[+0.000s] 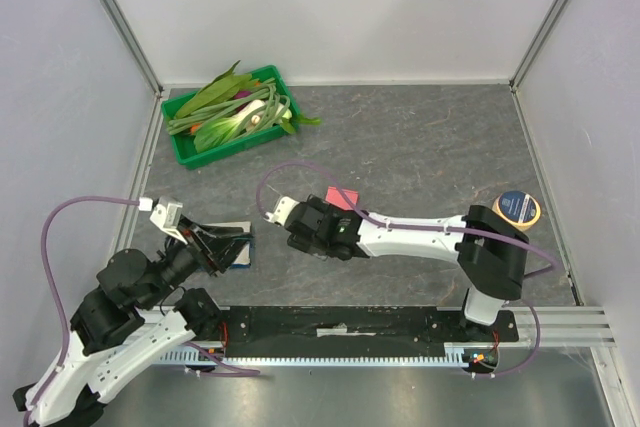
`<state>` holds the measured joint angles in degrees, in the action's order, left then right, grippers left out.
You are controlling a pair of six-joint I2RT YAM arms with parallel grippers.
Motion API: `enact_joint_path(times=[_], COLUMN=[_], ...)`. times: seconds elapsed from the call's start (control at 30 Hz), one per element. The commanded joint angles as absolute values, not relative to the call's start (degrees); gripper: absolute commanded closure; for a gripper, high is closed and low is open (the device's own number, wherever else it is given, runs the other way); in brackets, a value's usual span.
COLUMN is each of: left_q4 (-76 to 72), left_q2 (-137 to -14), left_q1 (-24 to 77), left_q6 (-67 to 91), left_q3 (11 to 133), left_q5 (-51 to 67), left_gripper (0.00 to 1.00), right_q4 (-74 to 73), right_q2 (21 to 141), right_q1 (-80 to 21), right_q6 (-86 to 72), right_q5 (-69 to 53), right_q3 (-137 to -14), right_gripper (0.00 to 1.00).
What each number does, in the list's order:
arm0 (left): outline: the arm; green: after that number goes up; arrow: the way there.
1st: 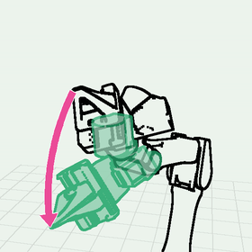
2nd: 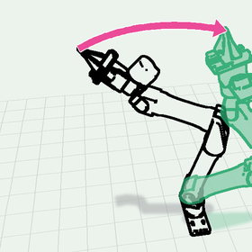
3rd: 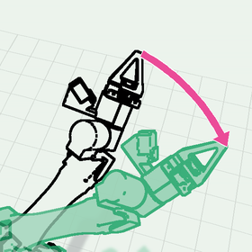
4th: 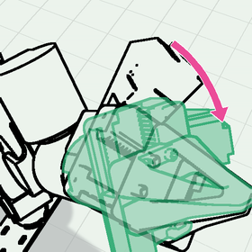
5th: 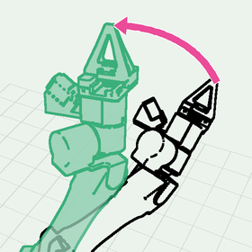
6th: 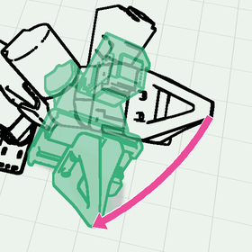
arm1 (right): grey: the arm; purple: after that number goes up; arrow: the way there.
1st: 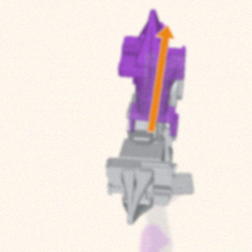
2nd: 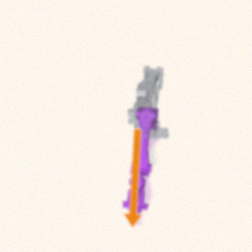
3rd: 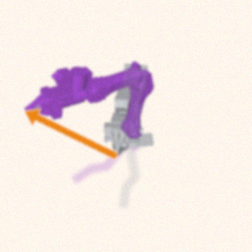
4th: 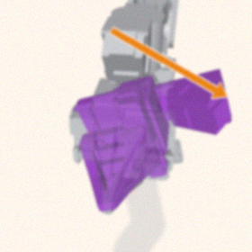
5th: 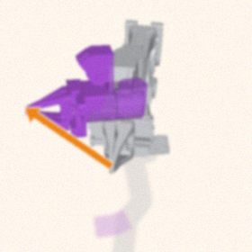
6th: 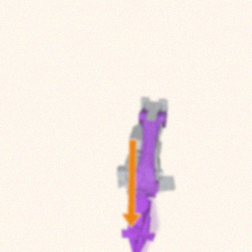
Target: Fold the paper box
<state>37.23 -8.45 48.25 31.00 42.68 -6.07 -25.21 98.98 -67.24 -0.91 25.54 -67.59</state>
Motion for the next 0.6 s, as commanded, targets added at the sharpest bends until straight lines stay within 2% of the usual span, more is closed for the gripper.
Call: enact_joint_path(times=[0.0,0.43,0.53,0.57], left_q4=[39.7,40.5,40.3,40.2], left_q2=[-8.8,-9.1,-9.5,-9.8], left_q1=[48.3,48.3,48.3,48.3], left_q6=[30.8,30.4,30.1,30.0], left_q3=[44.5,45.5,45.6,45.5], left_q5=[-8.1,-9.7,-9.8,-9.8], left_gripper=[0.55,0.48,0.48,0.48], right_q4=[-24.4,-20.7,-23.5,-24.5], right_q2=[102.5,112.0,115.1,116.0], right_q1=[-67.8,-65.8,-61.6,-60.4], right_q6=[4.9,1.5,-3.7,-5.3], right_q5=[32.9,48.0,48.6,47.8], right_q3=[-66.5,-68.3,-72.1,-73.5], right_gripper=[0.19,0.22,0.25,0.3])
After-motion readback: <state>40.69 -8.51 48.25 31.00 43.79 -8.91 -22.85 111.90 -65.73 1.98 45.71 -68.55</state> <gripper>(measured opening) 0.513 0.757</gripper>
